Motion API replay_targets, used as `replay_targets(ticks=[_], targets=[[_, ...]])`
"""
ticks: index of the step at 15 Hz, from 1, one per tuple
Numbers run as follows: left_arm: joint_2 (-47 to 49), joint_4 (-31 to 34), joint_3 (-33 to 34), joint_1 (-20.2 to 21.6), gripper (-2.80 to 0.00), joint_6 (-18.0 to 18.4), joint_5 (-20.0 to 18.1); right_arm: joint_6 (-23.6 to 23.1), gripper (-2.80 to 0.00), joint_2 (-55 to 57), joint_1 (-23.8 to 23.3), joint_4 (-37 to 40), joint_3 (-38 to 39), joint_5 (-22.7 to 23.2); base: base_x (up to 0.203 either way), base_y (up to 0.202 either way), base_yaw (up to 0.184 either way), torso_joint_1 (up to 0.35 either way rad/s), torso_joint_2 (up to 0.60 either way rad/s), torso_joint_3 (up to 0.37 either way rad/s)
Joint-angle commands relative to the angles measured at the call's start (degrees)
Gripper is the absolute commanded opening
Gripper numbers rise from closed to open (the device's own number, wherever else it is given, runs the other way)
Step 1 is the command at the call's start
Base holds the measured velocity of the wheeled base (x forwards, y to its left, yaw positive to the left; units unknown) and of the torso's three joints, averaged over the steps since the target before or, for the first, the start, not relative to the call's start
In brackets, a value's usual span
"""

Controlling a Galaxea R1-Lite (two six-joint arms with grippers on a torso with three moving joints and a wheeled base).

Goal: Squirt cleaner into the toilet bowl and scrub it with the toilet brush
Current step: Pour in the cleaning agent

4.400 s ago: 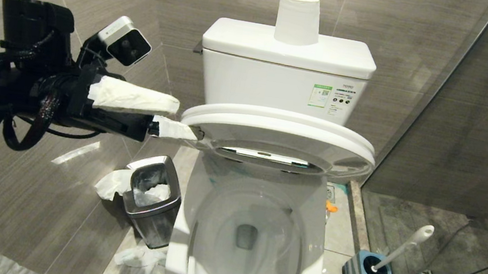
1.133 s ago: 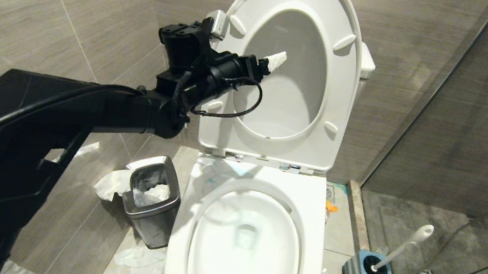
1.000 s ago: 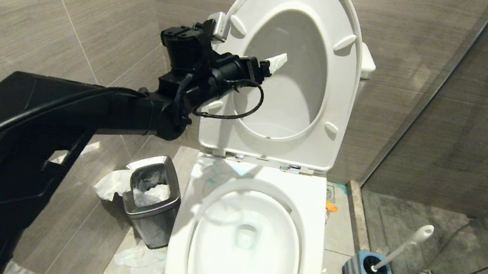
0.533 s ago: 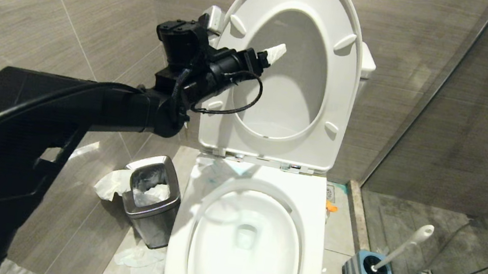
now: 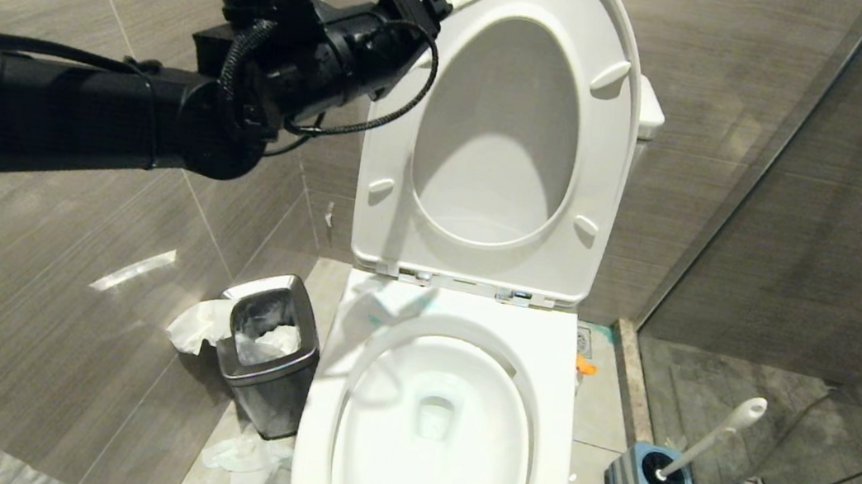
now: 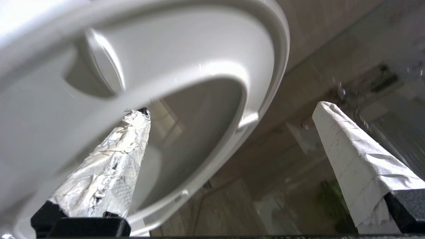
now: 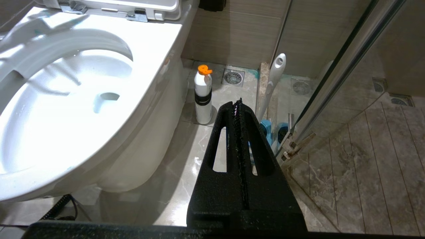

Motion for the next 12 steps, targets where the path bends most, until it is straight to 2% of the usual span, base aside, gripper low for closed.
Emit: replay_targets(ticks=[1, 4, 5, 8, 9, 10, 12], targets=[[-5.33, 0.50, 0.86, 0.01, 0.00, -0.19, 1.18, 0.01, -2.80, 0.02, 0.02, 0.00, 0.01, 0.01, 0.000, 0.000, 0.000, 0.000, 0.00, 0.000], [-13.13, 5.44, 2.15, -0.04, 0.00, -2.98, -0.77, 0.01, -2.80, 0.02, 0.02, 0.00, 0.01, 0.01, 0.000, 0.000, 0.000, 0.000, 0.00, 0.000], [-16.42, 9.12, 2.15, -0.06, 0.00, -5.82, -3.32, 0.01, -2.80, 0.02, 0.02, 0.00, 0.01, 0.01, 0.000, 0.000, 0.000, 0.000, 0.00, 0.000], [-26.14, 24.67, 1.45, -0.57, 0.00, -18.26, -13.49, 0.01, -2.80, 0.02, 0.02, 0.00, 0.01, 0.01, 0.000, 0.000, 0.000, 0.000, 0.00, 0.000], [-27.81, 29.32, 1.31, -1.01, 0.00, -19.01, -15.08, 0.01, -2.80, 0.02, 0.02, 0.00, 0.01, 0.01, 0.000, 0.000, 0.000, 0.000, 0.00, 0.000], [-28.48, 30.90, 1.45, -1.15, 0.00, -15.83, -15.41, 0.01, -2.80, 0.02, 0.02, 0.00, 0.01, 0.01, 0.000, 0.000, 0.000, 0.000, 0.00, 0.000], [-29.69, 35.98, 1.88, -1.18, 0.00, -2.73, -14.88, 0.01, -2.80, 0.02, 0.02, 0.00, 0.01, 0.01, 0.000, 0.000, 0.000, 0.000, 0.00, 0.000]])
